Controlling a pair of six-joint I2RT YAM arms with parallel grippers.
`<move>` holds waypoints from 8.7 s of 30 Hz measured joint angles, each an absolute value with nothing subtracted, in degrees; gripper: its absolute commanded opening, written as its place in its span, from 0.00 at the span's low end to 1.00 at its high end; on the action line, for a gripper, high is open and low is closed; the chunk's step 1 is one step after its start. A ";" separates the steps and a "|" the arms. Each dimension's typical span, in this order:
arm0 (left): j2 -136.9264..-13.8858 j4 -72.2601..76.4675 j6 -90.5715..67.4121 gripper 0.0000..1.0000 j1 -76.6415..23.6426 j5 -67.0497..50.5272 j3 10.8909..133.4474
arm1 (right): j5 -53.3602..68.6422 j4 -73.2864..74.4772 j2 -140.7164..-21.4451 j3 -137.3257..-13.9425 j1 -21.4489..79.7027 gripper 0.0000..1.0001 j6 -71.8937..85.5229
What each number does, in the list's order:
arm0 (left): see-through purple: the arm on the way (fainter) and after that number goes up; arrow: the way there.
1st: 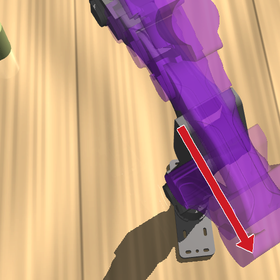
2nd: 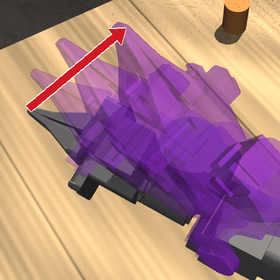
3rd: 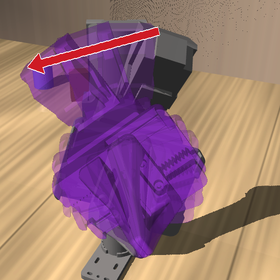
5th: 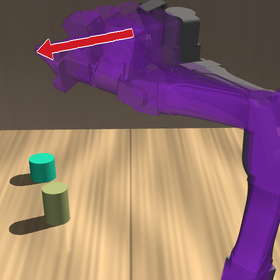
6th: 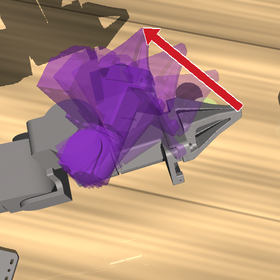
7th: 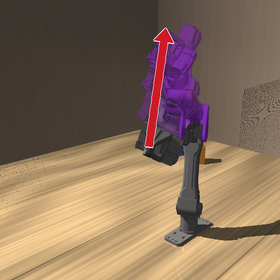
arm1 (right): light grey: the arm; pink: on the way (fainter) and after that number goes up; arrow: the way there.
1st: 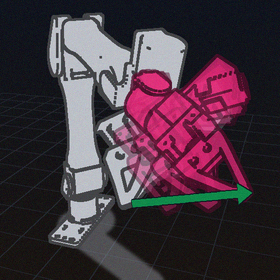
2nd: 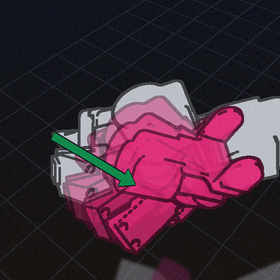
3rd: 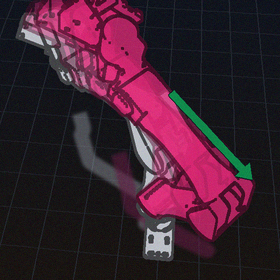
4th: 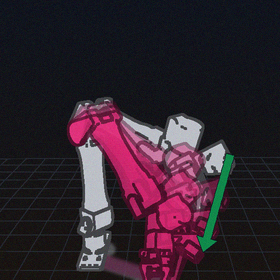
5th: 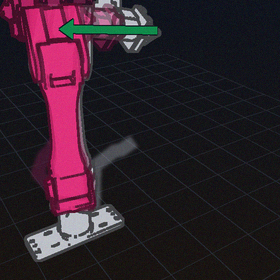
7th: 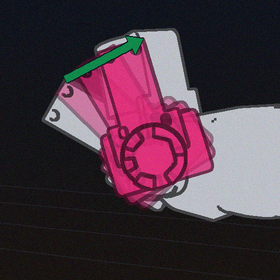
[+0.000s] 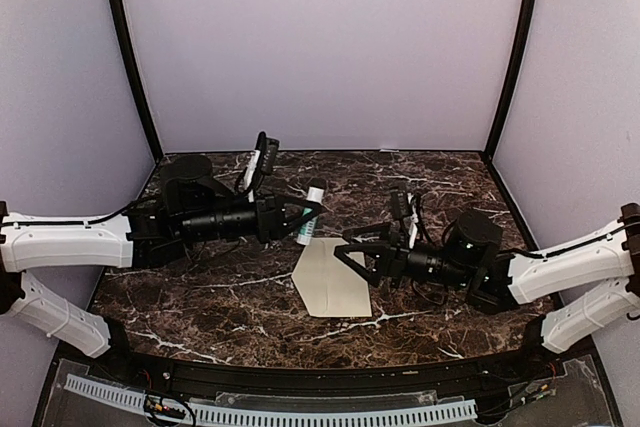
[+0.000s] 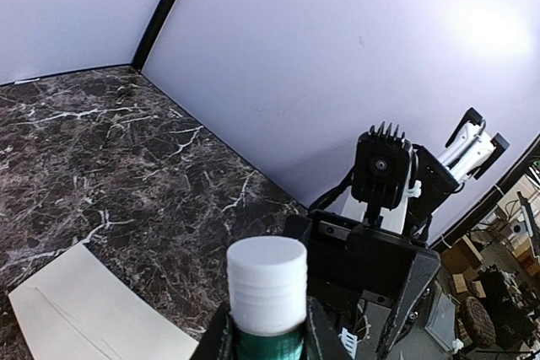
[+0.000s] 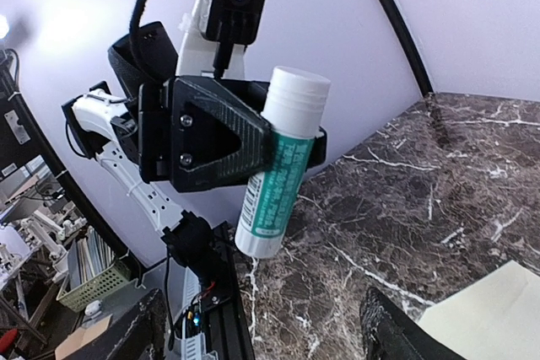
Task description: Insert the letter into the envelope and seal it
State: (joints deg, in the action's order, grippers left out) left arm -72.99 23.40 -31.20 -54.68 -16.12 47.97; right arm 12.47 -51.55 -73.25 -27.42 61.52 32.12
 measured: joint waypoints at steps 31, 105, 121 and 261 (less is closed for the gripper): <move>-73.17 40.56 -32.29 0.01 -56.90 -20.75 44.64 | 11.53 -58.15 -84.01 -39.77 65.39 0.00 34.65; -66.02 9.04 -26.61 0.00 -58.24 5.87 48.16 | -0.12 -10.66 -84.95 -49.21 66.00 0.00 16.73; -66.41 11.14 -26.15 0.00 -58.24 -2.31 48.69 | 11.42 -18.02 -77.34 -45.84 65.60 0.75 13.47; -59.27 29.80 -21.67 0.73 -53.10 -20.91 29.12 | 16.03 -27.57 -66.46 -39.03 65.21 0.00 16.58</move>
State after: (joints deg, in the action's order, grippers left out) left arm -59.27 29.80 -21.67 -53.10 -20.91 29.12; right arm 16.03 -27.57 -66.46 -39.03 65.21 16.58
